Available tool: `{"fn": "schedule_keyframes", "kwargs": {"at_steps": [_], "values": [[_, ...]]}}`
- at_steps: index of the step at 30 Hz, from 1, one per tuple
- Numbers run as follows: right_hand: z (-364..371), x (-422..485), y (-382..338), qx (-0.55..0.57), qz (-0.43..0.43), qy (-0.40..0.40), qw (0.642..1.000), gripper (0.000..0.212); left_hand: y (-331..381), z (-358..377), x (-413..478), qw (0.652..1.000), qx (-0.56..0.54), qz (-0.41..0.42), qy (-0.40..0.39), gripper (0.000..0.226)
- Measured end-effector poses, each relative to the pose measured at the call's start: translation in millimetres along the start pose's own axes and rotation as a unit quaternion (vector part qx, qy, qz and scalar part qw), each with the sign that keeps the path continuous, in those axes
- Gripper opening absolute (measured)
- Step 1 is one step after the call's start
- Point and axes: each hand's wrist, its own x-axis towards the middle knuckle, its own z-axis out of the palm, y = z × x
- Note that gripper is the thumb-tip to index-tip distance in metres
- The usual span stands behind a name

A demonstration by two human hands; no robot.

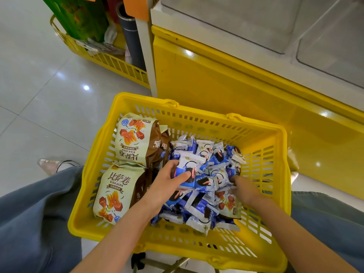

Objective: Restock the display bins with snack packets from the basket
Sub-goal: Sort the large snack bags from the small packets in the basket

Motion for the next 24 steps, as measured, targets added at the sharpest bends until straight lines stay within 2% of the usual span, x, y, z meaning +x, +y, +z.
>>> {"fn": "schedule_keyframes", "kwargs": {"at_steps": [5, 10, 13, 16, 19, 22, 24], "values": [[-7, -18, -6, 0.023, -0.004, 0.069, 0.997, 0.027, -7, 5, 1, 0.998, 0.058, 0.026, 0.022, 0.051], [-41, -50, -13, -0.073, -0.023, 0.157, 0.985, 0.018, -7, 22, 5, 0.992, 0.113, 0.057, 0.026, 0.050], [-67, -71, -15, -0.077, -0.038, 0.218, 0.972, 0.020, -6, 37, 11, 0.990, 0.127, 0.062, 0.020, 0.054], [-90, -91, -12, -0.021, -0.060, 0.314, 0.947, 0.021, -8, 59, 17, 0.988, 0.140, 0.059, 0.008, 0.052], [-106, -106, -8, 0.039, -0.075, 0.379, 0.922, 0.022, -13, 85, 20, 0.982, 0.180, 0.034, -0.055, 0.050], [-112, -114, -5, 0.140, -0.070, 0.392, 0.907, 0.019, -13, 99, 15, 0.965, 0.232, 0.029, -0.117, 0.045], [-112, -118, -5, 0.213, -0.082, 0.382, 0.895, 0.015, -5, 95, 6, 0.978, 0.148, 0.036, -0.139, 0.050]]}}
